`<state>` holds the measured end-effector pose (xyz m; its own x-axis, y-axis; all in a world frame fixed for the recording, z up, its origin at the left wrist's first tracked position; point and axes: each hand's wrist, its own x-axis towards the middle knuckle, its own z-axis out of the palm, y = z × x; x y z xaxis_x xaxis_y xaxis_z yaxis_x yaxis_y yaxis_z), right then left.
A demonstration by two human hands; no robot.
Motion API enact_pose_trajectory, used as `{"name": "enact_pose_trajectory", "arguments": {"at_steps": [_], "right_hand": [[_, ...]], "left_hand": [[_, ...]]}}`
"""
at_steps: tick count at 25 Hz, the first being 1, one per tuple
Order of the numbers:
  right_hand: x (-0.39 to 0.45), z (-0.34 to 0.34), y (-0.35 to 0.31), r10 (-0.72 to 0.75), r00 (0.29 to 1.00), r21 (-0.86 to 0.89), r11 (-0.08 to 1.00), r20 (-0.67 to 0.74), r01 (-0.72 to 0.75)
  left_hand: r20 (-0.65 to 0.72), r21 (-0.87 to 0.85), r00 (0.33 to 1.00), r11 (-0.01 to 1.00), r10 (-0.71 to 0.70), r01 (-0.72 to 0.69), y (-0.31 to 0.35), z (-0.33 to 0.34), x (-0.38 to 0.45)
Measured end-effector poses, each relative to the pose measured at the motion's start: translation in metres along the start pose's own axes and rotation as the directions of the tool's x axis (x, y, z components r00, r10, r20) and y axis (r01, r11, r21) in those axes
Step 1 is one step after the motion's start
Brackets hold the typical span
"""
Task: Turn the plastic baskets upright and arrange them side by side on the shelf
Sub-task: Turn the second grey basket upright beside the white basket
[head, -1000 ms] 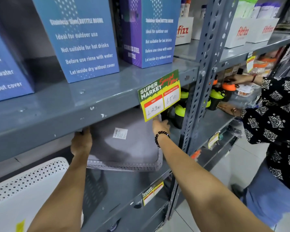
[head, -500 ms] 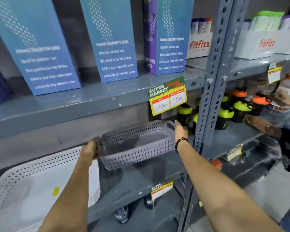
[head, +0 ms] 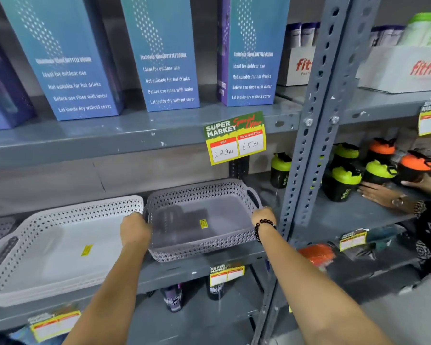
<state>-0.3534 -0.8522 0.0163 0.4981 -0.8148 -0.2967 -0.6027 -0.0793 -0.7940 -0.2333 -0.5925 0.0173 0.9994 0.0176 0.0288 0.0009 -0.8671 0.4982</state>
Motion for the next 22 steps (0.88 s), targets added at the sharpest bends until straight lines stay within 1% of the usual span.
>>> {"name": "enact_pose_trajectory", "arguments": {"at_steps": [3,7,8,14,16,18,20,22], "right_hand": [[0.001,0.002,0.008,0.017,1.0,-0.084,0.996,0.006,-0.017],[0.002,0.005,0.013,0.019,1.0,-0.118,0.993,0.011,-0.017],[0.004,0.006,0.016,0.007,1.0,-0.149,0.989,0.013,-0.005],[0.0,0.014,0.021,-0.051,0.998,-0.151,0.988,-0.044,0.044],[-0.005,0.016,0.022,-0.125,0.988,-0.218,0.97,-0.085,0.104],[-0.009,0.02,0.022,-0.247,0.96,-0.387,0.904,-0.129,0.181],[-0.013,0.028,0.02,-0.37,0.921,-0.513,0.818,-0.125,0.259],[-0.02,0.041,0.013,-0.43,0.898,-0.55,0.773,-0.088,0.316]], "left_hand": [[-0.012,0.07,1.0,0.997,0.017,-0.016,-0.003,0.003,-0.008],[-0.001,0.144,0.999,0.988,0.051,-0.05,-0.007,0.009,-0.013],[-0.002,0.146,0.999,0.988,0.054,-0.053,-0.008,0.01,-0.014],[-0.002,0.058,0.997,0.996,0.072,-0.072,-0.012,0.006,-0.015],[-0.009,0.034,0.997,0.997,0.076,-0.076,-0.014,0.005,-0.013],[-0.012,-0.007,0.997,0.997,0.074,-0.074,-0.016,0.003,-0.011],[-0.021,-0.04,0.996,0.996,0.085,-0.086,-0.019,0.0,-0.008],[-0.03,-0.043,0.994,0.993,0.106,-0.107,-0.025,-0.007,-0.005]]}}
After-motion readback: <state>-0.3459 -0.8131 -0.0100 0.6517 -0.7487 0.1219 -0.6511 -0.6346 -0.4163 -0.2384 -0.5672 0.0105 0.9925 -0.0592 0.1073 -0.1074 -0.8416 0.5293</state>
